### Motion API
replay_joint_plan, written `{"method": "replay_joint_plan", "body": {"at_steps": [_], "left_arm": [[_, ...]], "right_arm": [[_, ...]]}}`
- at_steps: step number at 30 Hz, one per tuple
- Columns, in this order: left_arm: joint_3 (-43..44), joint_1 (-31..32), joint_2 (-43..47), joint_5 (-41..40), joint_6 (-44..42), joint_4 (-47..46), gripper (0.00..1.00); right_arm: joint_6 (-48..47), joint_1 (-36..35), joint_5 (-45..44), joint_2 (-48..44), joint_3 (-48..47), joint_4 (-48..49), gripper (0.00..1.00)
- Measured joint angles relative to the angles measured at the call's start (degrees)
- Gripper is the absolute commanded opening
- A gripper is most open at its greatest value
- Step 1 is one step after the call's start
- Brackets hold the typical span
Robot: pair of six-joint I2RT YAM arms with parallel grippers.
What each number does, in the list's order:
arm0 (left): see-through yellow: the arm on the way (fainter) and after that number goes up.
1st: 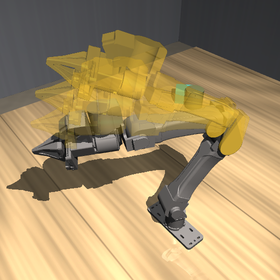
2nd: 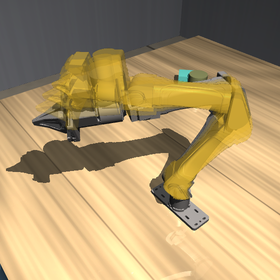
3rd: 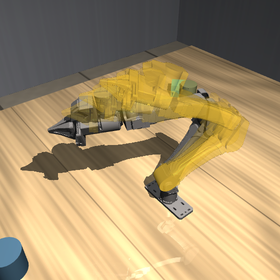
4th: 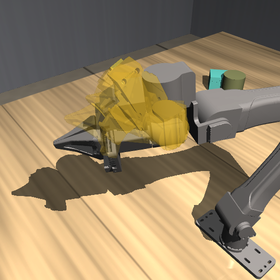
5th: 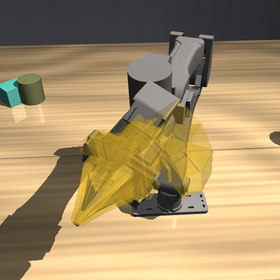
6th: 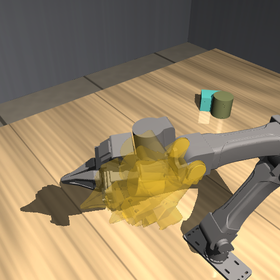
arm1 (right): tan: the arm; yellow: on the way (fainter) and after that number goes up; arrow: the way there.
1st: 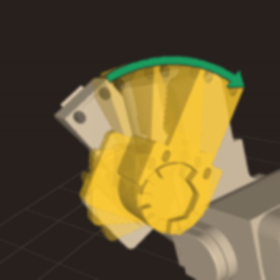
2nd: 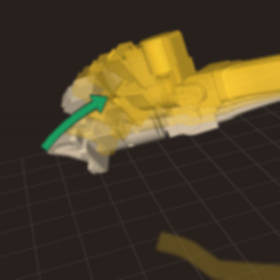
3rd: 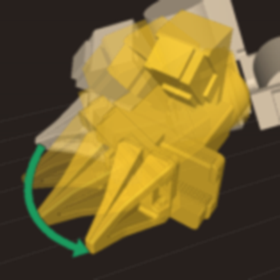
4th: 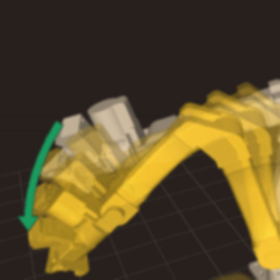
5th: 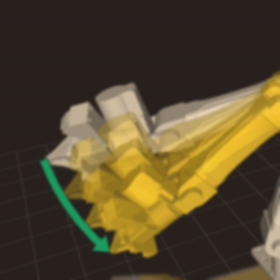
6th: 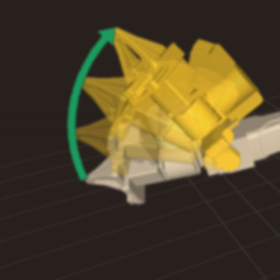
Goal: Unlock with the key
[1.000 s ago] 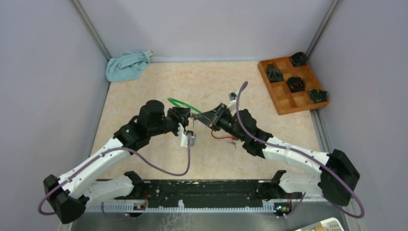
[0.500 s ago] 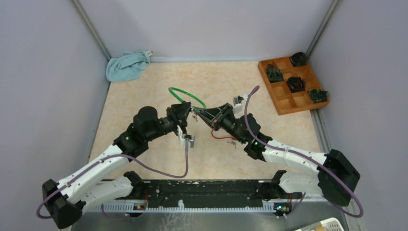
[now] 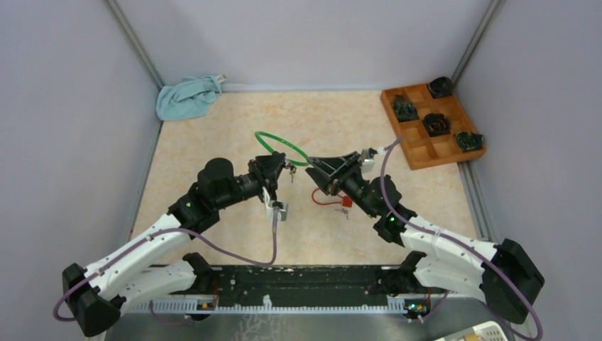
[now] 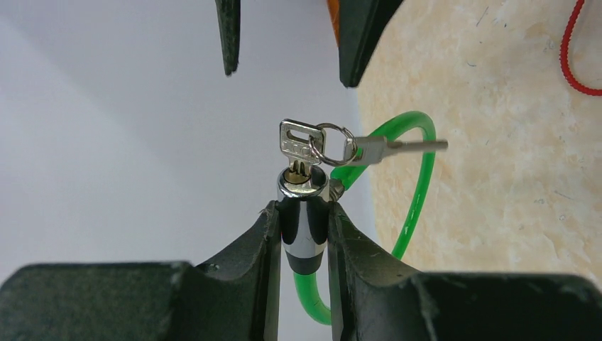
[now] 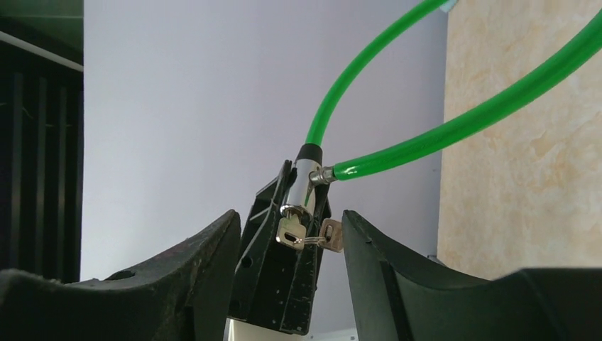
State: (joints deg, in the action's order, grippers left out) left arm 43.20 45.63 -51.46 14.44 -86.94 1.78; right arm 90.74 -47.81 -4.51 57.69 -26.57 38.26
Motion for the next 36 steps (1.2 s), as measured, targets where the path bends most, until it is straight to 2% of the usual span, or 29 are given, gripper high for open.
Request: {"method": "replay_joint_plan", "body": {"at_steps": [3,6,10,15,18,23,29,31,33,36], "left_arm": [[0.11,0.0,0.0,0.39,0.37,0.79,0.0],[0.98,0.0,0.0,1.29,1.14,2.47,0.0],[5.01,0.0,-0.02,3.98,4.33,6.32,0.0],[11.65,0.0,-0.28,7.76,11.1,9.31,0.0],[14.21,0.0,-0.55,10.27,14.69,11.32,0.0],[14.53,0.0,-1.53,12.7,18.49,14.49,0.0],[14.53,0.0,-2.69,13.27,21.94,16.04,0.0],[14.53,0.0,-2.73,13.27,23.21,16.02,0.0],[14.53,0.0,-2.78,13.29,24.61,16.02,0.0],[14.53,0.0,-2.75,13.73,26.34,16.04,0.0]], "right_arm": [[-2.38,2.69,0.5,-3.67,0.85,-3.28,0.56],[-11.19,4.63,0.52,-6.75,-0.26,-9.22,0.56],[-31.89,4.98,1.36,-7.19,-5.14,-16.96,0.57],[-56.76,4.98,5.57,-9.7,-5.77,-19.63,0.63],[-68.13,4.98,9.6,-11.26,-5.66,-20.7,0.66],[-79.78,4.98,16.5,-13.84,-5.31,-21.18,0.66],[-85.29,4.28,23.12,-11.5,-5.55,-21.18,0.63],[-86.49,2.86,23.98,-9.38,-6.23,-21.9,0.58],[-87.38,1.42,24.13,-7.5,-6.62,-21.92,0.45],[-87.97,-0.26,23.15,-5.64,-6.62,-21.81,0.08]]}}
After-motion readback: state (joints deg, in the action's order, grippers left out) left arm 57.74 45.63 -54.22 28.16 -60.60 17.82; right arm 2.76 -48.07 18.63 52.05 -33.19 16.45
